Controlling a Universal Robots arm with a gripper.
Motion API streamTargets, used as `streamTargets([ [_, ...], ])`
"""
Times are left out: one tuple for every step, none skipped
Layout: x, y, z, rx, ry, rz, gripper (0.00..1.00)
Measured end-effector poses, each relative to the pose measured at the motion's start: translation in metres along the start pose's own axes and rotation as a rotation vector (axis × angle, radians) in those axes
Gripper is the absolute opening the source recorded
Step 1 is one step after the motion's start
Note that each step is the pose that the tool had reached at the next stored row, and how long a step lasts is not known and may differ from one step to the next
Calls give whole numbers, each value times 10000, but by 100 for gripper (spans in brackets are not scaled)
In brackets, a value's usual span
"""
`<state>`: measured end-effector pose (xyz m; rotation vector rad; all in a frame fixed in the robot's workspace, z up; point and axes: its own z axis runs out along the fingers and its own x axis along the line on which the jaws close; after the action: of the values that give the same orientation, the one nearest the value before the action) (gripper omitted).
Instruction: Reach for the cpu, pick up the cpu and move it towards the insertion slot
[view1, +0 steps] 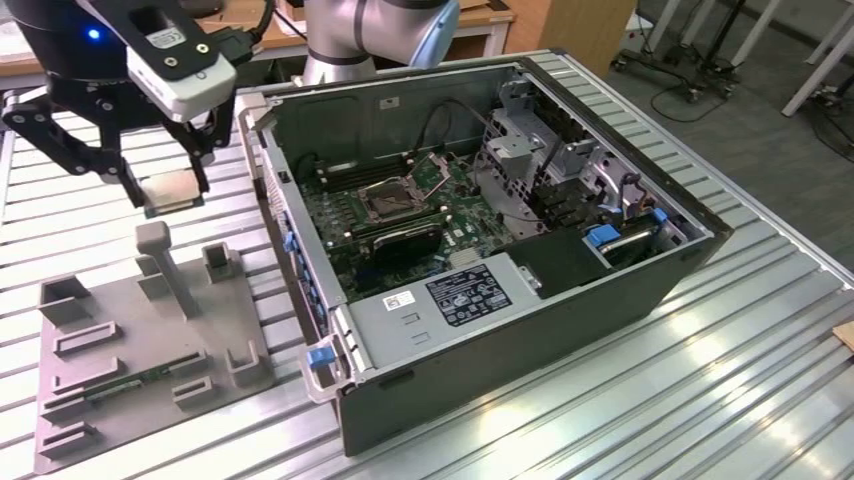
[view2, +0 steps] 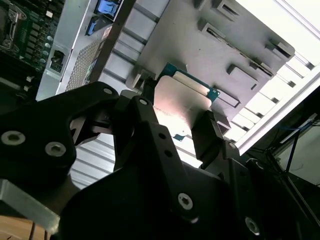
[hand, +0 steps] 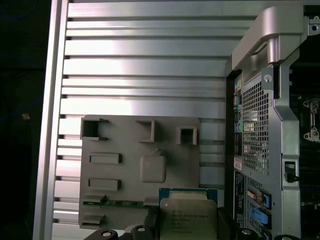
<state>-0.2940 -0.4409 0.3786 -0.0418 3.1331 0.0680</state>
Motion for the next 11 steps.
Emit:
streamTargets([
  [-18,-1,0,0,0,0,54],
  [-35,-1,0,0,0,-1,54],
  [-51,-2,0,0,0,-1,54],
  [-119,-3,1,0,0,0,54],
  [-131,-4,0,0,0,0,54],
  [-144,-4,1,0,0,0,54],
  [-157,-4,1,0,0,0,54],
  [-168,-5,1,0,0,0,54],
  [-180,-5,1,0,0,0,54],
  [-193,-5,1,0,0,0,54],
  [-206,-6,1,0,0,0,54],
])
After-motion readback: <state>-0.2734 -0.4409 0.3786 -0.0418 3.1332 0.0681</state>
